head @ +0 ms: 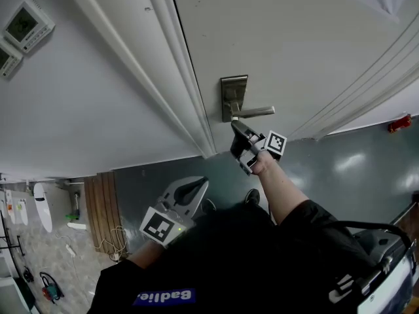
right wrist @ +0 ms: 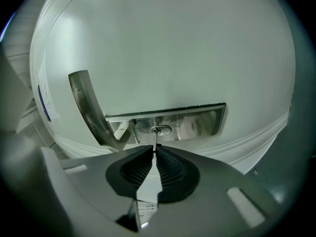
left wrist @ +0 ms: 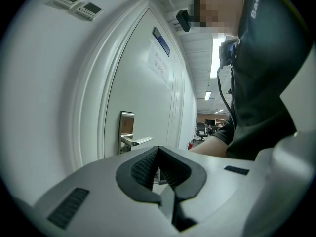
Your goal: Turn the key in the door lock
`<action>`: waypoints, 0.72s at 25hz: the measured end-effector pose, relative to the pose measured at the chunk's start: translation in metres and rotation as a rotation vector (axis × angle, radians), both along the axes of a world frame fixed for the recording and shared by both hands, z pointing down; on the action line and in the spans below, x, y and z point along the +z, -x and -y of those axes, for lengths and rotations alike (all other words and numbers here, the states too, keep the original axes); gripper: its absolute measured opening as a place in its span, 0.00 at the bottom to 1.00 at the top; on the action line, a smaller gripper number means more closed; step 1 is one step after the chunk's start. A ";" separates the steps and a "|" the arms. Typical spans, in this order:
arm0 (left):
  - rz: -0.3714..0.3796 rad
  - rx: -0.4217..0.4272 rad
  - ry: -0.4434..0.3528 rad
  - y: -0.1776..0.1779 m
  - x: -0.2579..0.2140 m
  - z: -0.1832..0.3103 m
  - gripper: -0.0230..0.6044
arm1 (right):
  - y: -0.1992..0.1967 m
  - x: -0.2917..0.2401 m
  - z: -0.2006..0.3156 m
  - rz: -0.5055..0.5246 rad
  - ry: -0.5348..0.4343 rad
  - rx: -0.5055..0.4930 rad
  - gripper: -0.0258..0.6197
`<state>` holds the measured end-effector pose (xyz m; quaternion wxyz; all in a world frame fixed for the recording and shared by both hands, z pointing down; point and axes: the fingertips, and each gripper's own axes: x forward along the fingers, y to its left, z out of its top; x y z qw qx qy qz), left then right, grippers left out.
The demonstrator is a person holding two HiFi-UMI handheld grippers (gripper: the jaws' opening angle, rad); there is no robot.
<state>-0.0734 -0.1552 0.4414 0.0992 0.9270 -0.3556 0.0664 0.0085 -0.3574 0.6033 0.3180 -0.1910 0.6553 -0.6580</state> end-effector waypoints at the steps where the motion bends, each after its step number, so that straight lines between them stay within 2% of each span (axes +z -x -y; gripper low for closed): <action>1: 0.002 0.001 -0.001 -0.002 0.000 0.000 0.03 | -0.001 0.000 0.000 -0.024 -0.003 0.007 0.07; 4: -0.001 0.002 -0.001 -0.008 -0.002 0.002 0.03 | -0.010 -0.001 0.002 -0.173 -0.051 0.034 0.09; 8: -0.019 0.002 0.000 -0.013 -0.003 0.002 0.03 | -0.021 -0.008 -0.003 -0.402 -0.184 0.020 0.27; 10: -0.026 0.007 -0.007 -0.016 -0.004 0.002 0.03 | -0.025 -0.009 -0.010 -0.587 -0.280 -0.005 0.33; 14: -0.044 0.016 -0.013 -0.020 -0.005 0.001 0.03 | -0.027 -0.004 -0.031 -1.023 -0.524 -0.088 0.33; 16: -0.050 0.026 -0.019 -0.021 -0.006 -0.001 0.03 | -0.024 -0.008 -0.041 -1.180 -0.636 -0.118 0.33; 18: -0.061 0.040 -0.026 -0.023 -0.009 -0.003 0.03 | -0.022 -0.018 -0.053 -1.295 -0.729 -0.124 0.33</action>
